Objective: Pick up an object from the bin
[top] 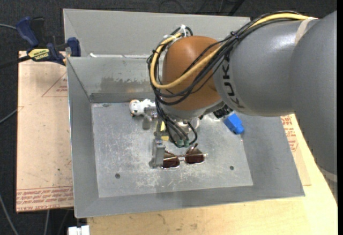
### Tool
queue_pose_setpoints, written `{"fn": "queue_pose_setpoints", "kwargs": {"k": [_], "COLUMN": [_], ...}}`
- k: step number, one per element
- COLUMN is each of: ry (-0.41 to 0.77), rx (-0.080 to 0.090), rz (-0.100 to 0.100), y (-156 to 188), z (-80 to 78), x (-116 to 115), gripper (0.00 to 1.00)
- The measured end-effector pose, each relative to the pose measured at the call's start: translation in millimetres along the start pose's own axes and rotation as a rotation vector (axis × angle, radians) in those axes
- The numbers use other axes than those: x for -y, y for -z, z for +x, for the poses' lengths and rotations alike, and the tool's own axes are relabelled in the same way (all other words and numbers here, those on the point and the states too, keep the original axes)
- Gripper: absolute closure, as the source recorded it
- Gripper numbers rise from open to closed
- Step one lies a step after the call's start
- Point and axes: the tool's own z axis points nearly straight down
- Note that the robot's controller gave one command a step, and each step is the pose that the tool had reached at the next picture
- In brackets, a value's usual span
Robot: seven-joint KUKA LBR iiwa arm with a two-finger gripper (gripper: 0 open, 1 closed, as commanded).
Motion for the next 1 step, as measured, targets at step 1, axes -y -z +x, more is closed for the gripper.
{"fn": "queue_pose_setpoints", "kwargs": {"k": [1], "ry": [-0.004], "rx": [0.007], "rz": [-0.001], "y": [4.7], "z": [-1.5], "x": [0.9], "gripper": [0.0]}}
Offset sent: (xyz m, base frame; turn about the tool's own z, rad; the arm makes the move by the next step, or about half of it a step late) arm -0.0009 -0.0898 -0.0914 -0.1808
